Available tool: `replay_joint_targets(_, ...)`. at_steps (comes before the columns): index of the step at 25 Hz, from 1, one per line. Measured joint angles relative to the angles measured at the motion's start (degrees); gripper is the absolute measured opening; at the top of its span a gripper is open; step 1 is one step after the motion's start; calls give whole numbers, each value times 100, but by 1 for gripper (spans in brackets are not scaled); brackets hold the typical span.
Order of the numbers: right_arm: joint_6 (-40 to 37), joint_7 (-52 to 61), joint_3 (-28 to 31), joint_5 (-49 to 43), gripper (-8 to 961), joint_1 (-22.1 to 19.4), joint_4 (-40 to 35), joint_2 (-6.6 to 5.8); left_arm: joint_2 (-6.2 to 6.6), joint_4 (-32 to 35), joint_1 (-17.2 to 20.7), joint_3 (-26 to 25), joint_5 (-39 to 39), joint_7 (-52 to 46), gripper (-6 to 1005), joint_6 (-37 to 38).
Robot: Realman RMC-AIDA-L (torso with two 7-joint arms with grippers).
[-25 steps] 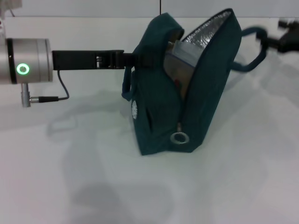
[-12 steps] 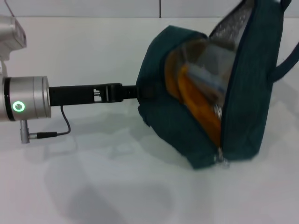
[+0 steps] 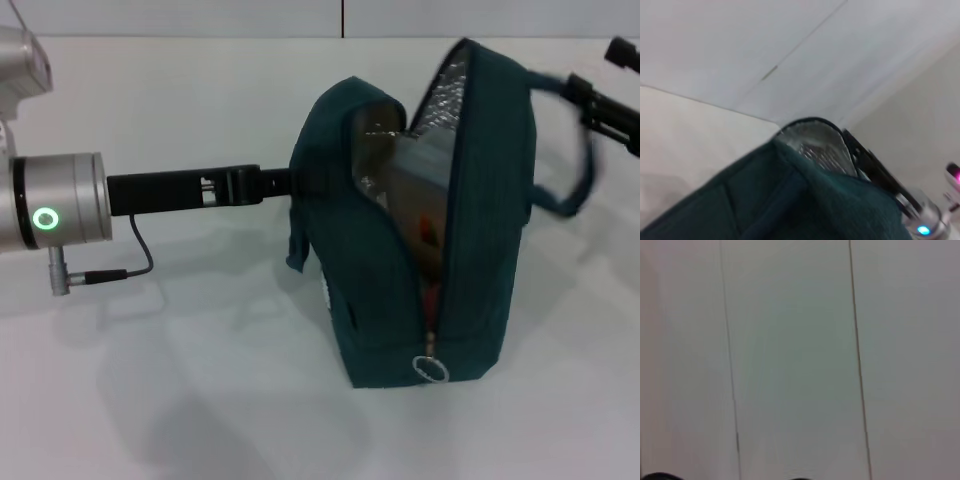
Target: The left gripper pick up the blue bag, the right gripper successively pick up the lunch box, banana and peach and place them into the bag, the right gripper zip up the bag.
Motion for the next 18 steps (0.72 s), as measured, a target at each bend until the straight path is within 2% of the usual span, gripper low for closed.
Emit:
replay_joint_targets(5, -635, 261, 2, -18, 748, -319, 8, -75, 0, -3, 14, -9, 4, 110, 77, -90)
replay_joint_targets(9, -1801, 271, 205, 27, 747, -397, 15, -90, 2, -3, 7, -12, 31, 121, 77, -107)
replay_joint_targets(13, -3036, 277, 201, -204, 746, -262, 23, -92, 5, -3, -14, -8, 45, 124, 77, -231)
replay_joint_targets(18, -3236, 278, 170, -1690, 744, 247, 459, -50, 0, -13, -18, -10, 25, 125, 78, -293)
